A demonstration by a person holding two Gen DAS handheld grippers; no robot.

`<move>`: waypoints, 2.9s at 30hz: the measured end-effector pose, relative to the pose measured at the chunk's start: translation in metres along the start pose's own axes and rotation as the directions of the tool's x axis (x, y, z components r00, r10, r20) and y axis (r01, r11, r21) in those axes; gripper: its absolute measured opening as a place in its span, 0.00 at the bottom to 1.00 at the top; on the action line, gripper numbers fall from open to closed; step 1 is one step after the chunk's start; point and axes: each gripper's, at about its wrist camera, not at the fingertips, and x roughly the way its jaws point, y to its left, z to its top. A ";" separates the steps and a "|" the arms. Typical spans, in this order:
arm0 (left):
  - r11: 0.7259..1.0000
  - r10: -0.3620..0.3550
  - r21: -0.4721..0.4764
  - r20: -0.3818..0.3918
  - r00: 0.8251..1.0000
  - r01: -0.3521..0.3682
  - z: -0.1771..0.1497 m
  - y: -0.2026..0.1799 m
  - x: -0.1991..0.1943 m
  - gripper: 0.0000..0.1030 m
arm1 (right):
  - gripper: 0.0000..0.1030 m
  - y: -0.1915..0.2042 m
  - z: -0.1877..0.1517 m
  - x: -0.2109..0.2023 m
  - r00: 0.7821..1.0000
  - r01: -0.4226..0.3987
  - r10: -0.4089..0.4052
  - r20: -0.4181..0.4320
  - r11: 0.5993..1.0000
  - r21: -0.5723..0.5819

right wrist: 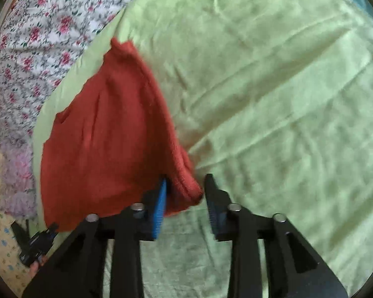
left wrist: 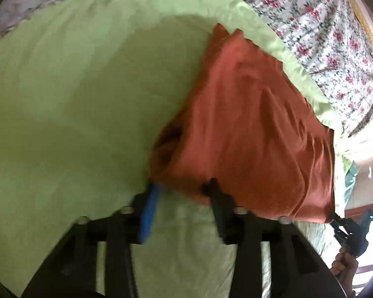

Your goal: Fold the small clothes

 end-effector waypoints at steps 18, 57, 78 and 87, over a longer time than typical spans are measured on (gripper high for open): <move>0.985 -0.058 -0.167 -0.026 0.998 0.053 -0.011 -0.024 0.020 0.71 | 0.33 0.212 0.038 0.064 0.928 -0.364 0.298 -0.222 0.852 -0.377; 0.866 -0.299 0.446 0.102 0.949 0.225 -0.001 -0.250 -0.005 0.13 | 0.39 0.121 0.057 0.032 0.928 -0.366 0.352 -0.121 0.923 -0.120; 0.794 -0.187 0.587 -0.017 0.982 0.161 -0.046 -0.300 0.050 0.13 | 0.17 0.173 0.082 0.105 0.908 -0.368 0.285 -0.308 0.892 -0.261; 0.708 -0.329 0.642 -0.070 0.942 0.295 -0.056 -0.370 0.046 0.13 | 0.15 0.151 0.128 0.018 0.916 -0.401 0.370 -0.156 0.838 -0.370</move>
